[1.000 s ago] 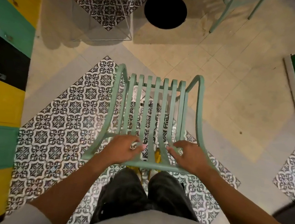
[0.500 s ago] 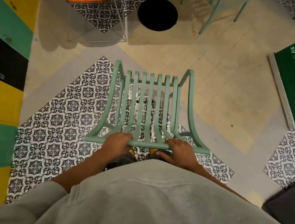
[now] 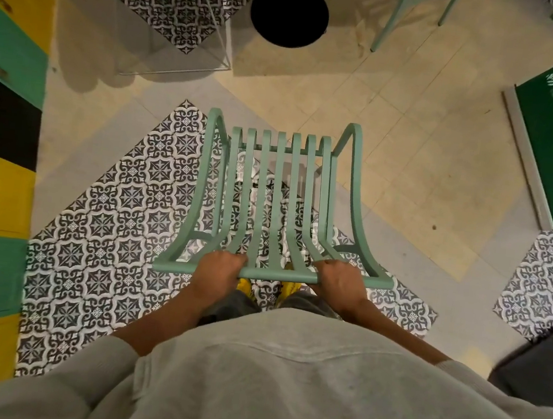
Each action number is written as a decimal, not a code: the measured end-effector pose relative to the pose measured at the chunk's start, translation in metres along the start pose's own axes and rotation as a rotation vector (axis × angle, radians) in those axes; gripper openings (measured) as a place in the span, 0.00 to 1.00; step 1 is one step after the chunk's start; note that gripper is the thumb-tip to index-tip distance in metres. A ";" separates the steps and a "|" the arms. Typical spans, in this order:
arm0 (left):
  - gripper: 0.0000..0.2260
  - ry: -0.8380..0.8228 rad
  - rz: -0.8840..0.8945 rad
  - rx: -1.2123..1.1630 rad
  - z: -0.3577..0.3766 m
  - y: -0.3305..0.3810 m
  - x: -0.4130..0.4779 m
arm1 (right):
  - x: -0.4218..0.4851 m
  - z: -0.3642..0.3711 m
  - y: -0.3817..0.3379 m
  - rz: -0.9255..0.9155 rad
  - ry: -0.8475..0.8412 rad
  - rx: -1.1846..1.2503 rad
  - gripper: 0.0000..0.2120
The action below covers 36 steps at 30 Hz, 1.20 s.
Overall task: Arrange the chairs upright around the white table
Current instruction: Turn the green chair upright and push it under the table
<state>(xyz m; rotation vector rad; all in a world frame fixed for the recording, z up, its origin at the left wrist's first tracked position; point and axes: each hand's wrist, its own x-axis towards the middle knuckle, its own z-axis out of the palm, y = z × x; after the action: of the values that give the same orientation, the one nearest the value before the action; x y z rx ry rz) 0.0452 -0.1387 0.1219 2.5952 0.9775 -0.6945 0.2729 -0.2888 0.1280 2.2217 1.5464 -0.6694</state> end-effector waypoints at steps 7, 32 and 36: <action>0.14 -0.017 0.013 -0.019 -0.015 -0.002 0.028 | 0.023 -0.020 0.010 0.039 0.033 0.007 0.23; 0.14 -0.006 -0.146 -0.063 -0.152 0.040 0.220 | 0.193 -0.153 0.154 -0.049 0.025 -0.008 0.21; 0.13 -0.004 -0.172 -0.030 -0.175 0.046 0.253 | 0.222 -0.175 0.177 -0.056 0.035 -0.017 0.20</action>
<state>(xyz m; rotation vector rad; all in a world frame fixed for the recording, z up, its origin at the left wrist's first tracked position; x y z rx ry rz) 0.3009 0.0375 0.1407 2.5036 1.2111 -0.7201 0.5354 -0.0844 0.1508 2.1965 1.6307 -0.6347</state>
